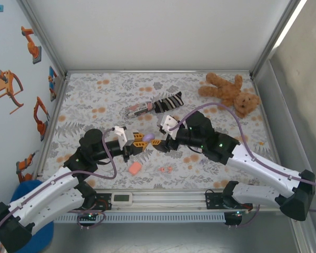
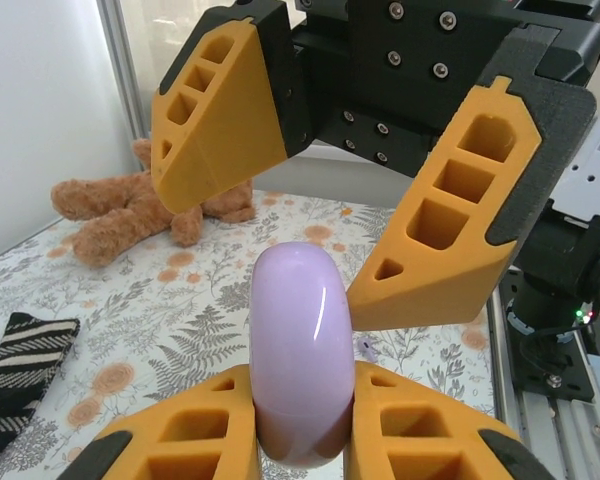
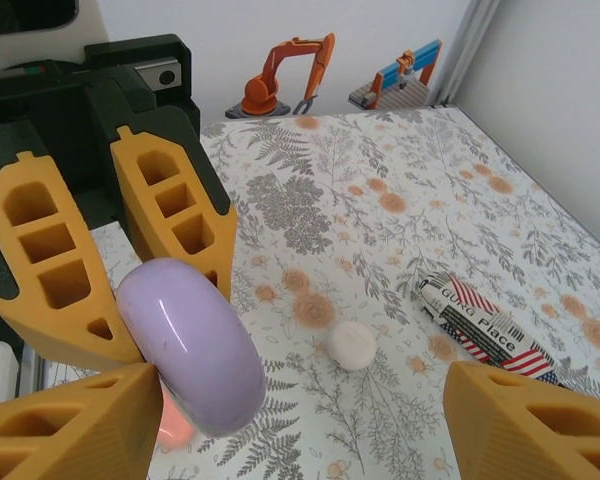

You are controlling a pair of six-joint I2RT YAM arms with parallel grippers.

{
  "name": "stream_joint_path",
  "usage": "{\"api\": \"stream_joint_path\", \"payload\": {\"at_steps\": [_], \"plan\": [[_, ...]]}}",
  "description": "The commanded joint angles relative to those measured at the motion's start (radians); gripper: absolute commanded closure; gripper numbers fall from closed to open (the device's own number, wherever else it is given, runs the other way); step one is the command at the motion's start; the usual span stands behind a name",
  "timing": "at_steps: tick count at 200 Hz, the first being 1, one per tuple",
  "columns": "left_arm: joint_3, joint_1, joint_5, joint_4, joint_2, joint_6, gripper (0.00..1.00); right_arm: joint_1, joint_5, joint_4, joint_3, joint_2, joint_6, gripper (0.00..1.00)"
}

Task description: Insert wireless bluetooth earbuds into charging case

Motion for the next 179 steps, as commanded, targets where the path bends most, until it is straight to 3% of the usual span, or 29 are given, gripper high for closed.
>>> {"api": "stream_joint_path", "payload": {"at_steps": [1, 112, 179], "plan": [[0.033, -0.008, 0.017, -0.017, -0.017, 0.034, 1.0, -0.017, 0.013, 0.044, 0.049, 0.006, 0.026, 0.28], [0.038, -0.014, -0.018, -0.054, -0.017, 0.043, 1.0, -0.054, -0.022, 0.04, 0.089, 0.007, 0.05, 0.29], [0.028, -0.016, -0.058, -0.07, -0.032, 0.029, 1.0, -0.066, 0.046, 0.013, 0.071, -0.032, 0.082, 0.29]]}}
